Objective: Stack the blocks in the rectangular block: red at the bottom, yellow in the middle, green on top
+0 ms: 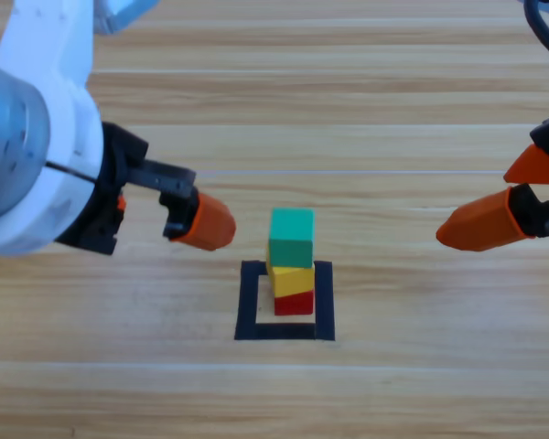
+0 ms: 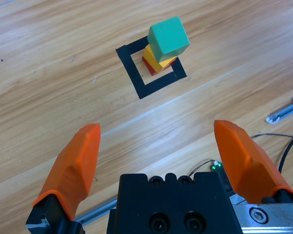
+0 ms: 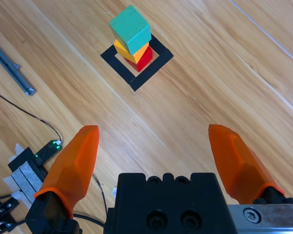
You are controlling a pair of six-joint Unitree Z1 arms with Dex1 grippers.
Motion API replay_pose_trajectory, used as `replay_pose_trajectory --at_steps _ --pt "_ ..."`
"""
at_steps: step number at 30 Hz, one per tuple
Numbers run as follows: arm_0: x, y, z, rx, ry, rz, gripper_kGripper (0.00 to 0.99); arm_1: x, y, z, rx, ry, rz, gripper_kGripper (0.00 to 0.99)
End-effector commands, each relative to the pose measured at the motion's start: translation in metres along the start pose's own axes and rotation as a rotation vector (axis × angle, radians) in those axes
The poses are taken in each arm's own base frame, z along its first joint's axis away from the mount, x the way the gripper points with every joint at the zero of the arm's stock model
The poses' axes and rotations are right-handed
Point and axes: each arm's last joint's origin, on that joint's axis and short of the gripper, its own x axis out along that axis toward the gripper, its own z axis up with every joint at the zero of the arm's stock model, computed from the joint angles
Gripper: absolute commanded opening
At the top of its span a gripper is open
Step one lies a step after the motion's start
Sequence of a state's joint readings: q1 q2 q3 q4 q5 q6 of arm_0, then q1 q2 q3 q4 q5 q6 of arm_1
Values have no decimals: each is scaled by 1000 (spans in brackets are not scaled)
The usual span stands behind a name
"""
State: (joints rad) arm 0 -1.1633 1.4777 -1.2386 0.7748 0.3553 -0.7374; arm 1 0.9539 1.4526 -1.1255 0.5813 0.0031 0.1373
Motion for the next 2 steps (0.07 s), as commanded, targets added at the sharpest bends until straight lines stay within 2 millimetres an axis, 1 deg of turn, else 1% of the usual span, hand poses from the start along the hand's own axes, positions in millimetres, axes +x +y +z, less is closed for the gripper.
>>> replay_pose_trajectory --at_steps 1,2 --pt "1 1 -7 10 -3 -8 990 -17 -8 -10 11 -46 -31 990" --pt "1 1 -8 10 -3 -8 990 -17 -8 -10 10 -46 -30 990"
